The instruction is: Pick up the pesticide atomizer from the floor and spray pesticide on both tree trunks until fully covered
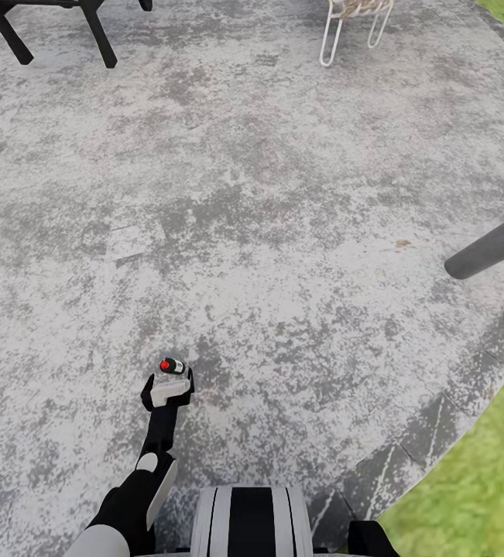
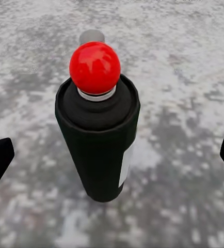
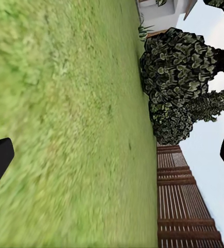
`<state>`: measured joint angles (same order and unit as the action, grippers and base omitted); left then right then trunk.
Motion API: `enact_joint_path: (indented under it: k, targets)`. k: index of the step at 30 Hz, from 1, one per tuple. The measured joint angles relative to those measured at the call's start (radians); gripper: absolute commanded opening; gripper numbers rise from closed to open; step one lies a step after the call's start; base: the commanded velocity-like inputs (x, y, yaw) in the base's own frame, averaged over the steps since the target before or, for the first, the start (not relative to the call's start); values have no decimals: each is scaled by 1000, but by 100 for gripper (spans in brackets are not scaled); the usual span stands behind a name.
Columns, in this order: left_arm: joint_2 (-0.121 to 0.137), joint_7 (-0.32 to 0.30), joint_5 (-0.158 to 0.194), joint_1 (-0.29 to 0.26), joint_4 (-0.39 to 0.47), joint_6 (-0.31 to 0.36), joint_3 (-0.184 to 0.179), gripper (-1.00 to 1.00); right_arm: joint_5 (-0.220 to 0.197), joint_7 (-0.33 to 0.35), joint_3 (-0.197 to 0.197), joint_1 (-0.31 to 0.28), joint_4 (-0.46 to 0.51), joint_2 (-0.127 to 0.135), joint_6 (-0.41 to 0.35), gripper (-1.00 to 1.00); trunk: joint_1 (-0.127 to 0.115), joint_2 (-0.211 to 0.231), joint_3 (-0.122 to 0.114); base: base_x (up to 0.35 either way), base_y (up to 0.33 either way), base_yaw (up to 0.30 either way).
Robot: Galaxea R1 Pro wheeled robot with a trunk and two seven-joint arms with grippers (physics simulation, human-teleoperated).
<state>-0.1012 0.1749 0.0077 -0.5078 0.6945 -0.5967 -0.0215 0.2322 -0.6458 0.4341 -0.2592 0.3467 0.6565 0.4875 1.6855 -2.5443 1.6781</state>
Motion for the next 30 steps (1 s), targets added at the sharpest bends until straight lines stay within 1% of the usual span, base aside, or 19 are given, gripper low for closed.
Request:
enact_joint_path:
  k: [11, 15, 30]
  targets:
    - [0, 0, 1, 0, -1, 0, 0, 100, 1, 0, 0, 0, 0, 0, 0, 100, 0, 0, 0, 0, 0, 0]
    - [0, 0, 1, 0, -1, 0, 0, 100, 1, 0, 0, 0, 0, 0, -1, 100, 2, -1, 15, 0, 0, 0]
    - [0, 0, 1, 0, -1, 0, 0, 100, 1, 0, 0, 0, 0, 0, 0, 100, 2, -1, 15, 0, 0, 0]
